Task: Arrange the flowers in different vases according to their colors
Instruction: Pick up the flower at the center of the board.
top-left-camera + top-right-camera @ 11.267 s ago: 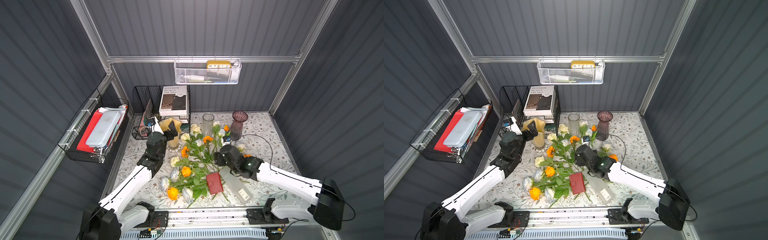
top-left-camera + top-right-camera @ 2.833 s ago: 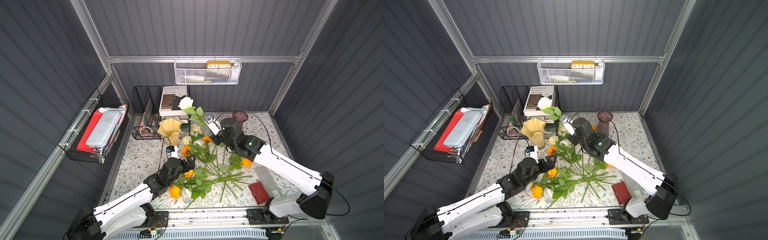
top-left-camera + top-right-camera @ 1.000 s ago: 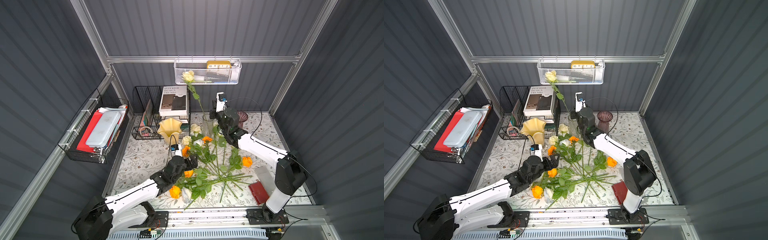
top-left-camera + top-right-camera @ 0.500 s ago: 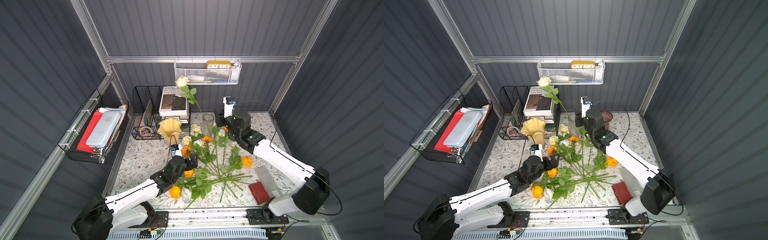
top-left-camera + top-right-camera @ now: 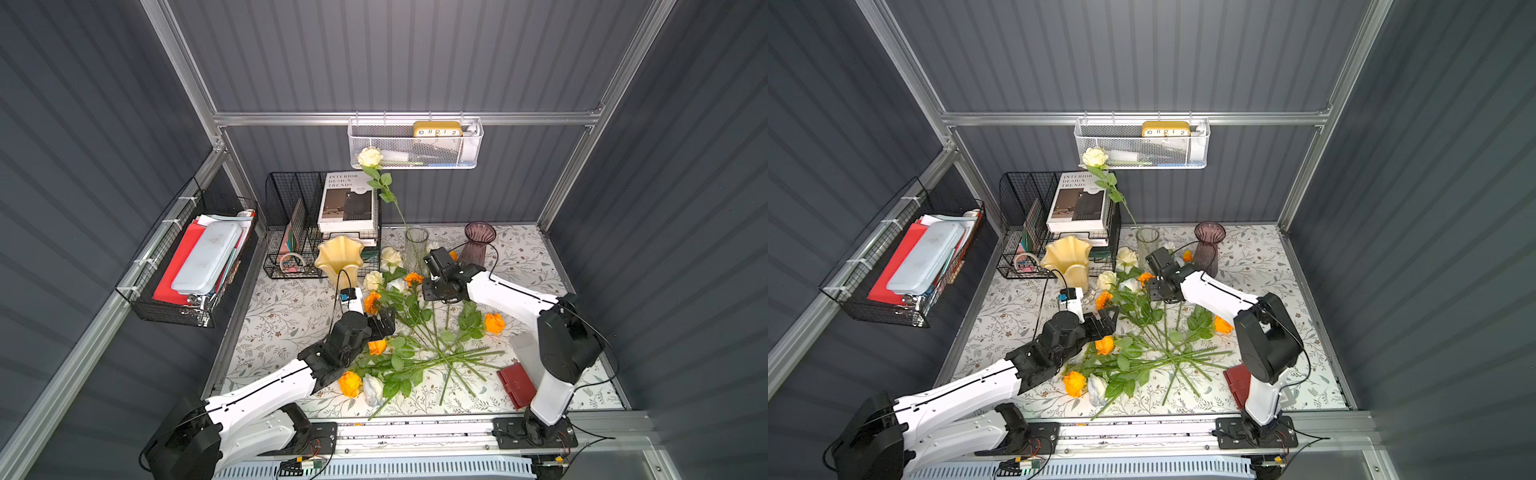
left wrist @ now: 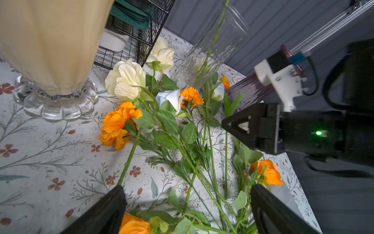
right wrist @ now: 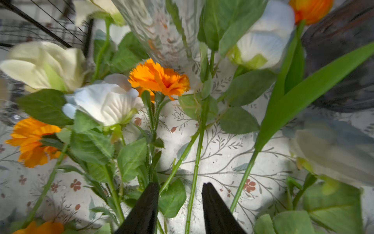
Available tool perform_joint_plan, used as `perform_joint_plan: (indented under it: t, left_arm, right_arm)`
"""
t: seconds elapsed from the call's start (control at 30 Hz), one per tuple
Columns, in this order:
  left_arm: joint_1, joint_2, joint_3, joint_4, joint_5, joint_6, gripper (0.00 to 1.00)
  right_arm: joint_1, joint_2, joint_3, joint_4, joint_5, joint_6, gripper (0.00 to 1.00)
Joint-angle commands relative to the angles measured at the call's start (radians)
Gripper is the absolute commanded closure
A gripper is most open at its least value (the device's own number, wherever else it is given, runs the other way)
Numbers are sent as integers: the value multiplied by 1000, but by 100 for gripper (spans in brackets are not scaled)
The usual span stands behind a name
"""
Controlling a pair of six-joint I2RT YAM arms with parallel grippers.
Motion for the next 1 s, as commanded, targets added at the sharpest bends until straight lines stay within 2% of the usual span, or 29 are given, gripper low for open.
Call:
perform_joint_plan:
  t: [0.0,0.4,0.83,0.97]
  left_arm:
    - [4,-26,-9,-22,-3,2,1]
    - [5,-29,-23,-17,-6,-5,1]
    - [6,-20,-24,-14,-7,-3,1]
    - [5,-22,-23,-16,-6,-1,1]
  right_arm:
    - [-7,24,42,-61,16,41,61]
    - [-53,129,90,-54,1,41,74]
    - [-57,203,96,-42,-46,45,75]
    - [-56,213,95,-42,-42,45,80]
